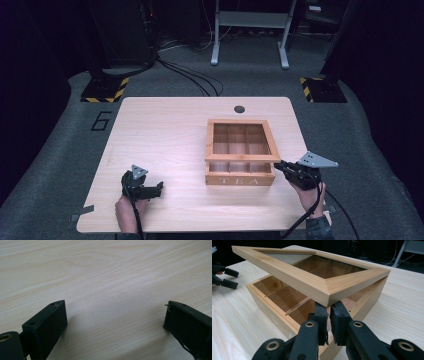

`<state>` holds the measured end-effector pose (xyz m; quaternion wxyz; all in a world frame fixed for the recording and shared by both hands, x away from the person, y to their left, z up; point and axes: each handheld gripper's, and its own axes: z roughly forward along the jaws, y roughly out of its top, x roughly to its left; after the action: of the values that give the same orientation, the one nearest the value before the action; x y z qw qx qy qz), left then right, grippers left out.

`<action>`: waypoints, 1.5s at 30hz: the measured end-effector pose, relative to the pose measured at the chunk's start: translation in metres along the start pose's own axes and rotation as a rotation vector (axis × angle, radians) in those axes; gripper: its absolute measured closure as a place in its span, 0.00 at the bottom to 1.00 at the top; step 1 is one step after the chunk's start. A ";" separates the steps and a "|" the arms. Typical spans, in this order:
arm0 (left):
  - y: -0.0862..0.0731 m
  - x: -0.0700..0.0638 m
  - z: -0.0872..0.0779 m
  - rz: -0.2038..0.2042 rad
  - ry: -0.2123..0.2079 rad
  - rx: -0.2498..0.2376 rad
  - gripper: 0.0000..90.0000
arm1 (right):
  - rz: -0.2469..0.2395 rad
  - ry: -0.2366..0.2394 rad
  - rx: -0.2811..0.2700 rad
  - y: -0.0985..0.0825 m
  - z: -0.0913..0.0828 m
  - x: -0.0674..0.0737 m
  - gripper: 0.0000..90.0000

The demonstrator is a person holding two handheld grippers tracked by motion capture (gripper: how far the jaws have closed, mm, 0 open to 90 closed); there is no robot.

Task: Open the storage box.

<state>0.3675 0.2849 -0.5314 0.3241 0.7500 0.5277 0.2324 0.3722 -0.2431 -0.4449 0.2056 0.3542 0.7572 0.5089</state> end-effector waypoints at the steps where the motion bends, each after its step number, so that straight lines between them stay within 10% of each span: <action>1: 0.000 0.000 0.000 0.000 0.000 0.000 0.05 | 0.004 -0.004 -0.002 0.001 0.000 0.000 0.93; 45: 0.000 0.000 0.000 0.000 -0.001 0.000 0.05 | -0.031 0.043 -0.029 0.051 0.018 -0.019 0.95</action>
<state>0.3677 0.2849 -0.5314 0.3245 0.7501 0.5274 0.2319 0.4133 -0.2345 -0.4062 0.2022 0.3286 0.7592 0.5241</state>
